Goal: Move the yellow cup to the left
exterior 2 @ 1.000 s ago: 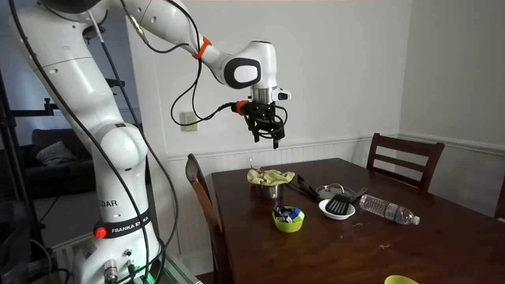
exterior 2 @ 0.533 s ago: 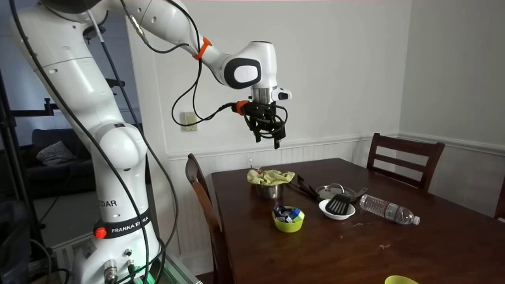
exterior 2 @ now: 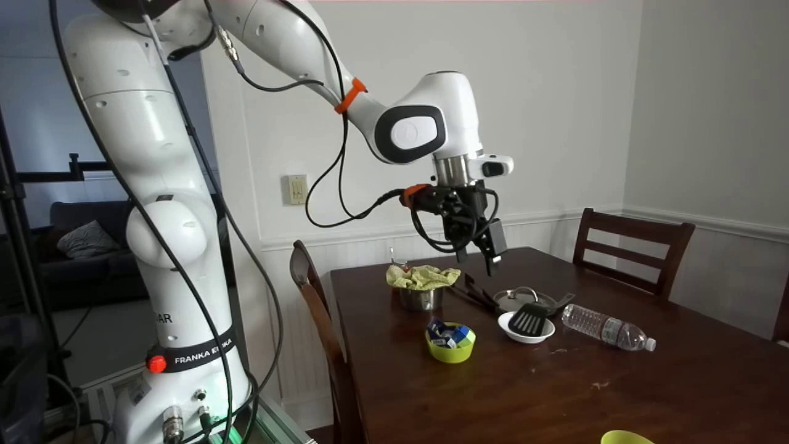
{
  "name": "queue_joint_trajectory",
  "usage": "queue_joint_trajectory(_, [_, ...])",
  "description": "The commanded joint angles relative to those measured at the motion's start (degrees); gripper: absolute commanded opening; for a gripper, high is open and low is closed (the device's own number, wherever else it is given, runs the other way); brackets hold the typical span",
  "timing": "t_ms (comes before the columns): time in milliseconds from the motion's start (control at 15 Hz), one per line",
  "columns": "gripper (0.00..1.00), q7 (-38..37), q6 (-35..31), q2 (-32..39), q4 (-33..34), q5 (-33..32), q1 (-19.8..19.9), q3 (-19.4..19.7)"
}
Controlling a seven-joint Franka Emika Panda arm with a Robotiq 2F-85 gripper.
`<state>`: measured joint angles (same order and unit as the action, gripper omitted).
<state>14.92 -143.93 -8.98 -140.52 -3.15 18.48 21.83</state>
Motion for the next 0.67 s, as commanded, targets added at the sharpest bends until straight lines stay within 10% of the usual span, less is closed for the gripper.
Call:
queue_joint_trajectory(0, [1.00,-2.5,-0.2,9.2,6.3,-10.1,5.7,2.5])
queue_joint_trajectory(600, [1.00,4.9,4.0,21.2,14.6,-1.3,10.0,3.5])
